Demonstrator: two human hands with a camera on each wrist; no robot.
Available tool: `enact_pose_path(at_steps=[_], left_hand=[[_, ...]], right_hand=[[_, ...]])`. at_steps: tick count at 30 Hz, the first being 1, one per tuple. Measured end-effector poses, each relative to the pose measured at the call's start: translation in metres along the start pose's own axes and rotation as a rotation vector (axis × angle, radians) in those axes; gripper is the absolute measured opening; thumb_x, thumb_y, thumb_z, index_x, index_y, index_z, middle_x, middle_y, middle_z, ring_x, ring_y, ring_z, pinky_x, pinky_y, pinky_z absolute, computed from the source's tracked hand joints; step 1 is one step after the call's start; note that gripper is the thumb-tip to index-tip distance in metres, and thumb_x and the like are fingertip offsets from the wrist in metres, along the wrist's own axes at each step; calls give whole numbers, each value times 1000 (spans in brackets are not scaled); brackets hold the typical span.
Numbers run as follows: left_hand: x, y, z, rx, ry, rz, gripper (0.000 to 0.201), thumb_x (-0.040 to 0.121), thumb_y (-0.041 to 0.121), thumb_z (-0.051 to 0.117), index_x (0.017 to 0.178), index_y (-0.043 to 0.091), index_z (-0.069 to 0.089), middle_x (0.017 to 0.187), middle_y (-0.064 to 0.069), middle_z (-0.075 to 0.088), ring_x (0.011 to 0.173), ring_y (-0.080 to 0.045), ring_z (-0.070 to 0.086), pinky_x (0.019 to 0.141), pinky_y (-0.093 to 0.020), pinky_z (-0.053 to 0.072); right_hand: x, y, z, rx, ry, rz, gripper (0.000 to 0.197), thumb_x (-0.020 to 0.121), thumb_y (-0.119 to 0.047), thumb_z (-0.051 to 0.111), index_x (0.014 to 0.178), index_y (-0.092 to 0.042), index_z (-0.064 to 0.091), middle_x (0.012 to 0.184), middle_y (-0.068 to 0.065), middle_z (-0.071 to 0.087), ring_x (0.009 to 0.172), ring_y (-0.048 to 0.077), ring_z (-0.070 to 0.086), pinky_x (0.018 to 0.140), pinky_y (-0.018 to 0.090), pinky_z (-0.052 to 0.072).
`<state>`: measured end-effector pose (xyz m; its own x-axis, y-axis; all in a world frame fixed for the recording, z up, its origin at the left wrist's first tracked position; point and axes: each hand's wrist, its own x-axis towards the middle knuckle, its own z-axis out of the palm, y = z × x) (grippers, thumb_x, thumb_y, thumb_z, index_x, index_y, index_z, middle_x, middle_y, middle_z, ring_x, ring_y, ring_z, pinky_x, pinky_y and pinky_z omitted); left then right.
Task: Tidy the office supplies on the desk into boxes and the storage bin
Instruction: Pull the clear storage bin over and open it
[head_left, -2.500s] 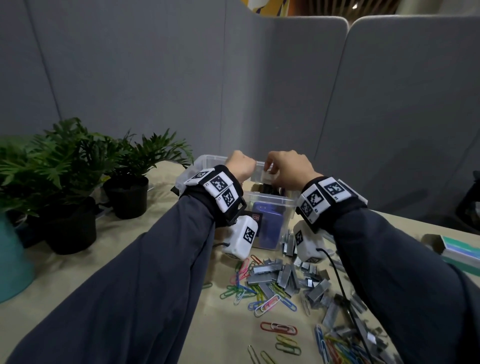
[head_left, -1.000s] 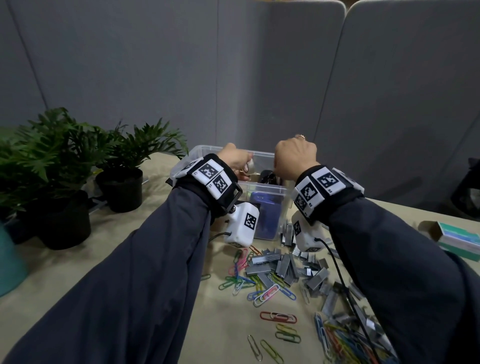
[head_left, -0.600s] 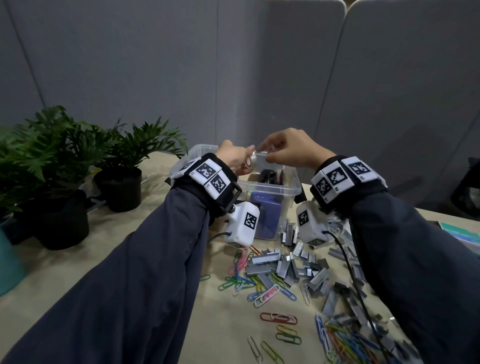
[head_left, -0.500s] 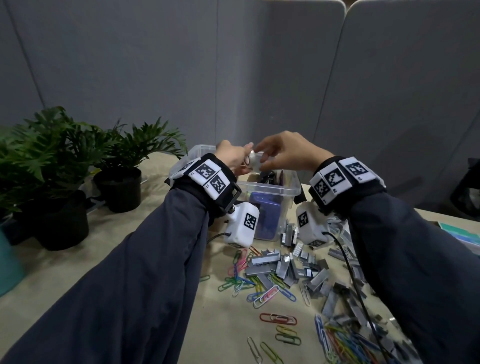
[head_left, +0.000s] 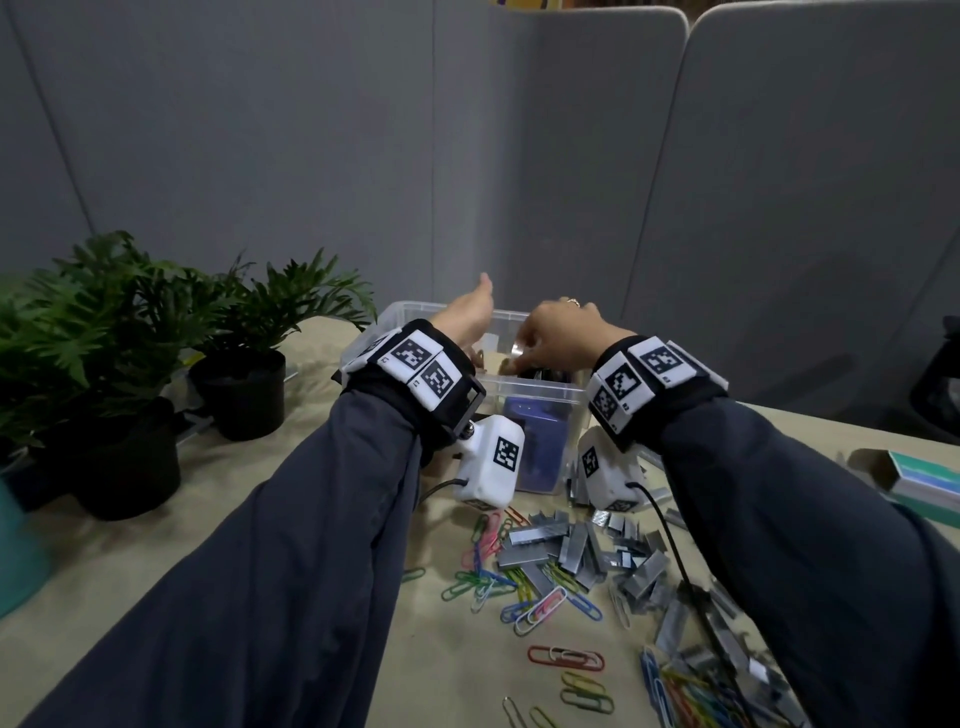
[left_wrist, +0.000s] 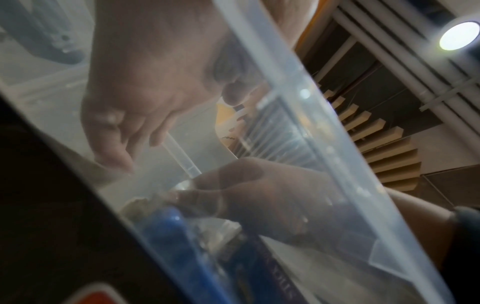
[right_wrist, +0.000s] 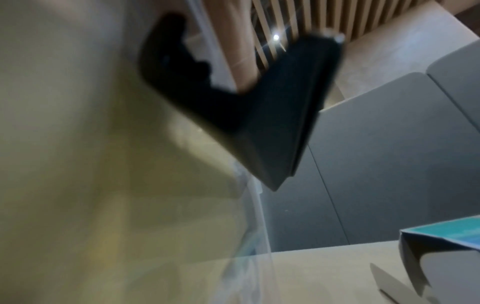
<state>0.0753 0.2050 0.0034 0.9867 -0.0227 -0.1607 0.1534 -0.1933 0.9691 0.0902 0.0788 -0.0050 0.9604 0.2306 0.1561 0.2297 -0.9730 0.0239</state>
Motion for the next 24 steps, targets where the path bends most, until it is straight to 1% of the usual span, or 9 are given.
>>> enact_pose_path(at_steps=[3,6,8,10,13,16,20,22,24], left_hand=[[-4,1,1,-1,-37,-27,72,99,59,11,155,14,8,154,-19,27,114,-44,54,97,-50,46],[-5,2,1,14,-39,-12,75,97,63,8,155,16,6,151,-22,30,79,-29,53,76,-36,45],[-4,1,1,19,-41,0,76,97,64,8,155,15,6,146,-24,34,75,-26,49,81,-36,43],[-2,0,2,3,-50,-6,77,96,65,9,155,14,7,145,-22,35,84,-28,54,84,-36,42],[-2,0,2,1,-7,23,76,98,61,9,154,10,11,155,-19,25,132,-37,41,109,-43,34],[3,-4,0,-7,197,140,73,100,58,18,149,5,24,152,-16,34,135,-33,39,108,-43,34],[3,-8,2,-3,242,339,52,102,52,24,101,7,52,97,-19,69,85,-27,64,74,-33,44],[-2,-10,5,15,195,407,50,103,49,24,78,13,49,73,-14,68,63,-24,61,59,-28,43],[-7,-13,7,62,203,527,48,104,43,30,73,14,52,58,-10,63,50,-21,58,51,-26,40]], right_hand=[[1,-1,4,-10,60,-5,30,87,-46,68,108,-26,74,113,0,67,117,25,52,97,42,34],[-2,-1,3,31,172,-3,31,82,-38,76,111,-29,73,113,-1,68,116,24,55,93,39,37],[-4,-2,1,36,231,0,23,81,-34,77,104,-28,75,108,0,70,113,24,57,91,37,37],[-4,-2,1,32,254,0,17,84,-33,74,100,-27,76,105,1,71,111,25,57,91,37,35],[-4,-2,5,20,190,1,21,93,-40,63,108,-32,74,112,1,69,120,25,49,96,40,32],[-5,-2,6,70,171,13,26,99,-40,53,115,-31,72,122,2,64,128,28,41,100,43,31],[-9,1,1,188,311,43,28,101,-31,48,114,-27,73,119,5,61,123,29,42,97,44,33],[-14,5,0,213,324,72,29,101,-29,47,114,-24,73,119,6,60,122,30,42,97,45,34],[-21,10,-1,221,326,107,30,101,-28,46,116,-24,72,121,8,58,123,31,42,98,45,35]])
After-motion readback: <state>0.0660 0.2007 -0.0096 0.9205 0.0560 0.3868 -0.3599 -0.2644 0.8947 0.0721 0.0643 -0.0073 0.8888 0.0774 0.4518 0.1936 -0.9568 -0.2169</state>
